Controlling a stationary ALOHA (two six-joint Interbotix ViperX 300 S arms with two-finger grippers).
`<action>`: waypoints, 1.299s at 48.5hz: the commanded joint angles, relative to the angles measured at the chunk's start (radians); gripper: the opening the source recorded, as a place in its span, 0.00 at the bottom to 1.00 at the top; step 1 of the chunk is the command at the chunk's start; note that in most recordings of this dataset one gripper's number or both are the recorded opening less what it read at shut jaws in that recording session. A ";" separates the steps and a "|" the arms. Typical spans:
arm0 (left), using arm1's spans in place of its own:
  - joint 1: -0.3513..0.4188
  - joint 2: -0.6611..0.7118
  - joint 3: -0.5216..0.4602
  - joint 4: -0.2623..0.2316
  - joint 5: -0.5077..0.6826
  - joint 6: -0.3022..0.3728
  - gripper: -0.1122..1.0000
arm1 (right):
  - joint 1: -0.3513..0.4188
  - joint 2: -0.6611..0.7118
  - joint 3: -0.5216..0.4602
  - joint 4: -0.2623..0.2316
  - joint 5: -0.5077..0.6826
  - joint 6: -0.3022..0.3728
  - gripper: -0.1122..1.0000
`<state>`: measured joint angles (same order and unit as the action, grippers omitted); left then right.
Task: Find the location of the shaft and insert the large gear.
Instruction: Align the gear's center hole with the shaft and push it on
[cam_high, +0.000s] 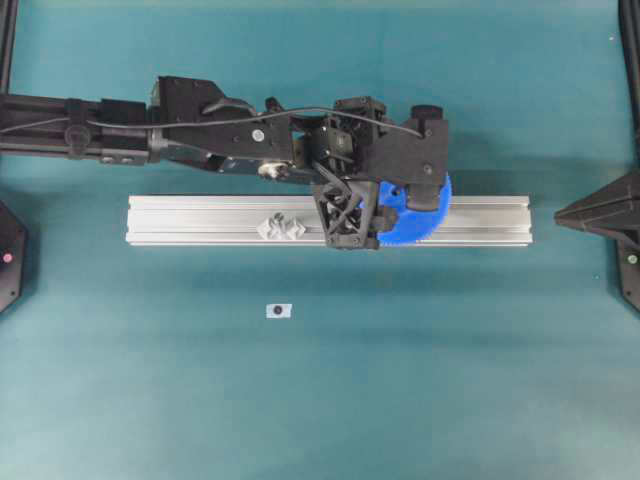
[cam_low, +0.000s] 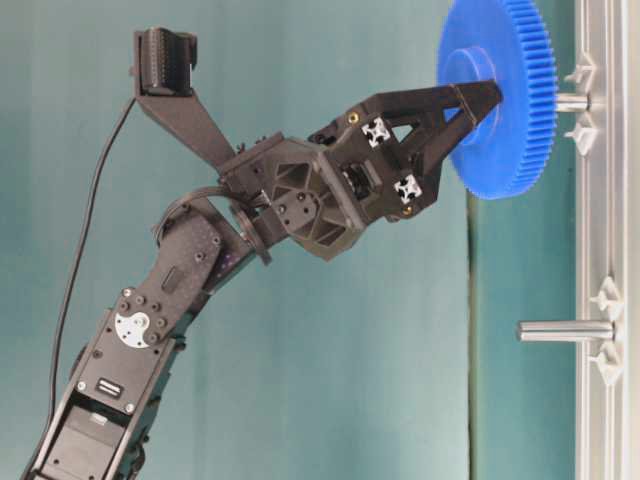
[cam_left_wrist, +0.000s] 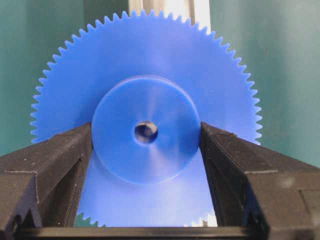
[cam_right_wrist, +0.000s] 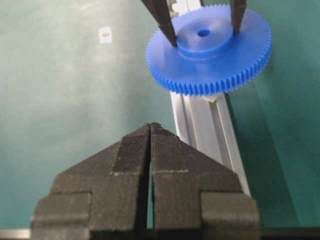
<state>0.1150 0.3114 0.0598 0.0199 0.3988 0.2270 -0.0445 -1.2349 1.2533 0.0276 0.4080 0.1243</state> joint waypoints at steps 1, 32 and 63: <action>0.012 -0.014 -0.029 0.002 0.015 0.002 0.75 | -0.002 0.008 -0.011 -0.002 -0.009 0.009 0.10; -0.014 0.012 -0.055 0.002 0.138 -0.006 0.75 | -0.002 0.008 -0.008 -0.002 -0.009 0.011 0.10; 0.011 -0.003 -0.077 0.002 0.209 -0.005 0.75 | -0.003 0.008 -0.002 -0.002 -0.026 0.011 0.10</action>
<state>0.1058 0.3405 0.0092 0.0184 0.6090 0.2224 -0.0445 -1.2349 1.2594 0.0276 0.4004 0.1243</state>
